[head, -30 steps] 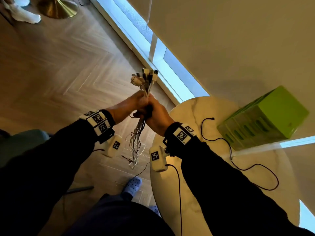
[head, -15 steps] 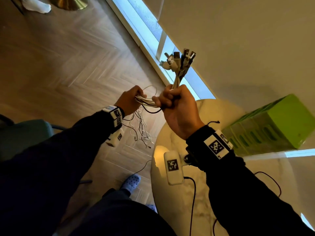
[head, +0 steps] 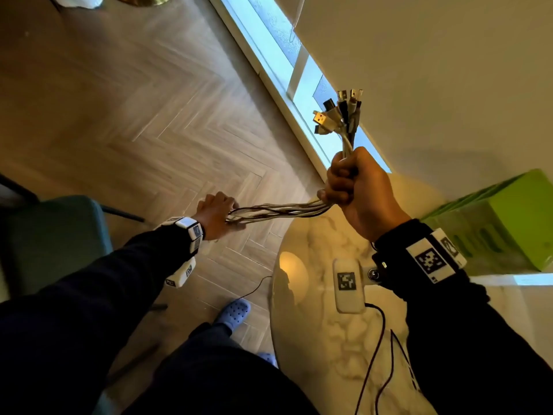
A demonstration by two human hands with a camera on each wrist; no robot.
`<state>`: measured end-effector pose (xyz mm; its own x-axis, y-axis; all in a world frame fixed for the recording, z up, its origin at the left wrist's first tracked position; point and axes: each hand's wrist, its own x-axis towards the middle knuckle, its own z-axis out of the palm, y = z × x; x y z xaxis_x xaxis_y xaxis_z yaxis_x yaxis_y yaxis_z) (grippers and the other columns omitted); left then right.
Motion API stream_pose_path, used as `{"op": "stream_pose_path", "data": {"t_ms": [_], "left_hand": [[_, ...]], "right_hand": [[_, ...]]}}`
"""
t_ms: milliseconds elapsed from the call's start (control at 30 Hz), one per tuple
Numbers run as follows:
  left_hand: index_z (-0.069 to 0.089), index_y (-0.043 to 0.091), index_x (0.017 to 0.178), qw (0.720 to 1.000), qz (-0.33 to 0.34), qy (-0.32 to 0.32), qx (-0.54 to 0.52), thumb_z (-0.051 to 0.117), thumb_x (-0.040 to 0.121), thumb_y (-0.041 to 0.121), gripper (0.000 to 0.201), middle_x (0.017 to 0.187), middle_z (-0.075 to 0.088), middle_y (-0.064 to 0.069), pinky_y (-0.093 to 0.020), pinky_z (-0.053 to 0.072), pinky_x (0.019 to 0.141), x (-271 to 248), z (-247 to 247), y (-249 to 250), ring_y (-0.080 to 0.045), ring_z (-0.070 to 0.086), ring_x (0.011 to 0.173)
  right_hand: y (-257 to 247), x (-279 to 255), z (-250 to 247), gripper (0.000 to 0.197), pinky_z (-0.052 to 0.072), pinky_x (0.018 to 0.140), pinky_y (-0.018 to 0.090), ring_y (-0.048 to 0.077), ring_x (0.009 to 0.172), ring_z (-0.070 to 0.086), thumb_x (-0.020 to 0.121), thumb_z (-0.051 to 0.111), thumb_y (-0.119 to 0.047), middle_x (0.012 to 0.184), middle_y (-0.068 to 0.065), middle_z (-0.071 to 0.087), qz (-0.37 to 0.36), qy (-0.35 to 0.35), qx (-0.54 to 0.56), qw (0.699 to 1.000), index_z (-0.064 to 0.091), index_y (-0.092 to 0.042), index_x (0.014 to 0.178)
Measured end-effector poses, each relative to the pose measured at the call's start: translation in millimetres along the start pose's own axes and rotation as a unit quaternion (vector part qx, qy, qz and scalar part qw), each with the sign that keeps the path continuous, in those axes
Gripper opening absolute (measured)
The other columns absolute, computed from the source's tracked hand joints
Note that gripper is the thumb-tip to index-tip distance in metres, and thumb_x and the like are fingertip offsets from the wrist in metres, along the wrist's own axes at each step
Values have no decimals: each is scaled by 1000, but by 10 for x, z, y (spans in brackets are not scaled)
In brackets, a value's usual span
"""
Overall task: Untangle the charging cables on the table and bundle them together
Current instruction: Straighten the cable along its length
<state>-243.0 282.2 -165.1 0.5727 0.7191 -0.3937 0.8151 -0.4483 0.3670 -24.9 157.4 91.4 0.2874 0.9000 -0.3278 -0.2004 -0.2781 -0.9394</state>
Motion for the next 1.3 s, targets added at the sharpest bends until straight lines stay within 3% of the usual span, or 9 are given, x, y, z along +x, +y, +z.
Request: {"op": "stream_pose_path", "data": {"t_ms": [133, 433, 633, 800, 867, 967, 1100, 1233, 1300], "left_hand": [[47, 32, 122, 995, 20, -47, -81, 77, 62, 75, 79, 122, 29, 6, -39, 30, 102, -91, -97, -138, -17, 27, 114], [68, 5, 106, 980, -56, 107, -158, 71, 92, 16, 18, 105, 71, -18, -30, 43, 80, -87, -90, -748, -34, 67, 97], [60, 40, 121, 976, -86, -54, -193, 70, 77, 70, 54, 121, 46, -1, -42, 35, 108, -182, 32, -672, -19, 44, 115], [69, 26, 104, 965, -52, 26, -254, 63, 97, 26, 9, 115, 66, -13, -45, 48, 100, -107, 40, -572, -34, 62, 111], [68, 22, 102, 947, -78, 76, -301, 63, 95, 11, 14, 113, 69, -15, -44, 52, 96, -58, -33, -595, -37, 65, 109], [48, 12, 142, 938, -105, -8, -330, 70, 88, 6, 59, 130, 57, -10, -37, 48, 93, -98, -129, -443, -34, 55, 128], [8, 30, 161, 982, -13, -117, -146, 74, 84, 38, 102, 166, 19, 1, -48, 26, 118, -244, -139, -100, -26, 24, 151], [16, 33, 159, 962, 131, -50, -235, 81, 82, 40, 101, 165, 24, 1, -44, 29, 117, -300, -253, 411, -21, 29, 147], [23, 33, 155, 931, 196, -52, -304, 84, 78, 42, 99, 157, 35, 6, -25, 37, 107, -323, -382, 761, -7, 40, 135]], "right_hand": [[20, 50, -68, 23, 28, 62, 35, 18, 58, 13, 81, 40, -20, 63, 3, 16, -11, 26, -15, 999, 27, -18, 62], [116, 111, -184, 24, 25, 62, 35, 19, 61, 11, 88, 37, -15, 66, 3, 16, -21, 74, -30, 997, 25, -20, 67], [171, 187, -228, 31, 21, 58, 31, 12, 55, 16, 93, 34, -11, 60, -3, 21, -14, 123, -24, 992, 27, -19, 63], [221, 227, -214, 30, 22, 56, 32, 12, 53, 18, 92, 35, -10, 59, -3, 21, -12, 136, -60, 989, 28, -19, 64], [261, 231, -193, 29, 20, 57, 33, 12, 53, 18, 92, 35, -9, 59, -3, 21, -8, 137, -68, 988, 28, -19, 65], [324, 237, -106, 29, 14, 64, 40, 14, 57, 14, 92, 34, -8, 60, -2, 19, -1, 126, -55, 991, 26, -19, 66], [358, 260, 12, 28, 17, 61, 36, 15, 59, 14, 93, 35, -10, 62, -1, 19, 4, 118, -38, 992, 27, -19, 68], [381, 279, 109, 29, 26, 57, 30, 11, 53, 20, 94, 36, -12, 58, -4, 22, 19, 107, 7, 994, 29, -19, 67], [400, 271, 155, 29, 29, 58, 31, 12, 54, 21, 95, 37, -14, 58, -3, 23, 22, 86, 7, 996, 30, -18, 67]]}}
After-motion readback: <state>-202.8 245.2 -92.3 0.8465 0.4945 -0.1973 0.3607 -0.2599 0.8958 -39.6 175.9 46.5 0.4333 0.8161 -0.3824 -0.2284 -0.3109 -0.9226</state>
